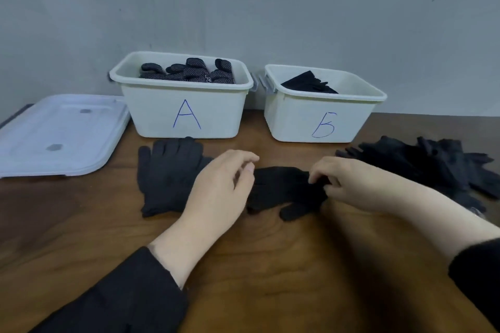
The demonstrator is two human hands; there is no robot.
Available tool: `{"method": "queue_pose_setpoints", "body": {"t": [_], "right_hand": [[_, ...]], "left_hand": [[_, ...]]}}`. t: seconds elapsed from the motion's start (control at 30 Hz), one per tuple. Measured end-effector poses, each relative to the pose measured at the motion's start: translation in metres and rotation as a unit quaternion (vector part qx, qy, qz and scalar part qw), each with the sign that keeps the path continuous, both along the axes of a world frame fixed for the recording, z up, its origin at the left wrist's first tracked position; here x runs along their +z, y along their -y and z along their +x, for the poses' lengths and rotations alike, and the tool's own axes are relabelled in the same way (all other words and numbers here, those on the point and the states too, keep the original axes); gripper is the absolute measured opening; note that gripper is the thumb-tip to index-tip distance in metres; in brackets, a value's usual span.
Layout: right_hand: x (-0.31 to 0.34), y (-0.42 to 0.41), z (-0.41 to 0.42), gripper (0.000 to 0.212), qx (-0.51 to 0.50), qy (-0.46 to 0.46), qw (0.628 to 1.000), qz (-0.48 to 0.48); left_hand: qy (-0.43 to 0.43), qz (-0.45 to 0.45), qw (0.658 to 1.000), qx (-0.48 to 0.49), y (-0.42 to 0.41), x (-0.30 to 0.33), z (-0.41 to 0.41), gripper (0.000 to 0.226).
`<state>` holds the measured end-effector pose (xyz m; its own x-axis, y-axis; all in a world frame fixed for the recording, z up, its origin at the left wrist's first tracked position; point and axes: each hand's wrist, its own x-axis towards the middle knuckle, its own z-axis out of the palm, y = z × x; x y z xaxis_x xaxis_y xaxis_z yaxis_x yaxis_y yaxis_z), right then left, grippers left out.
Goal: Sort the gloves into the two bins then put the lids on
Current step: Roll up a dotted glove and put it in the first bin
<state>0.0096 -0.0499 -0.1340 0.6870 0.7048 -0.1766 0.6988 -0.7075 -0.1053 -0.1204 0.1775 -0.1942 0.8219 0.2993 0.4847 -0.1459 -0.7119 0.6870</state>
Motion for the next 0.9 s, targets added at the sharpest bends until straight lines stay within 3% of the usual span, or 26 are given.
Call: {"method": "queue_pose_setpoints", "body": {"t": [0.1,0.23,0.37,0.5,0.57,0.67,0.8,0.9], "right_hand": [[-0.014,0.014,0.005,0.041,0.025,-0.029,0.998,-0.047],[-0.032,0.014,0.007,0.024,0.069,0.058,0.995,0.034],[-0.038,0.004,-0.004,0.015,0.081,0.090,0.989,0.082],[-0.014,-0.016,-0.023,0.018,0.043,0.052,0.988,0.138],[0.001,-0.027,-0.031,0.016,0.030,0.035,0.985,0.164],[0.027,-0.034,-0.036,0.012,-0.002,-0.013,0.981,0.192],[0.049,-0.030,-0.029,0.007,-0.033,-0.055,0.982,0.179],[0.058,-0.031,-0.026,0.012,-0.068,-0.089,0.950,0.290]], "left_hand": [[-0.064,0.106,0.988,-0.096,0.014,0.000,0.000,0.027],[-0.129,0.195,0.960,-0.156,0.027,-0.006,0.005,0.039],[-0.128,0.217,0.957,-0.144,0.026,-0.009,0.004,0.051],[-0.126,0.206,0.962,-0.123,0.025,-0.009,0.007,0.054],[-0.091,0.169,0.975,-0.108,0.024,-0.008,0.007,0.033],[-0.065,-0.010,0.993,-0.098,0.019,-0.006,0.005,0.018],[-0.043,-0.176,0.978,-0.102,0.004,0.000,0.004,0.018],[-0.056,-0.269,0.952,-0.133,0.001,0.003,0.004,0.018]]}}
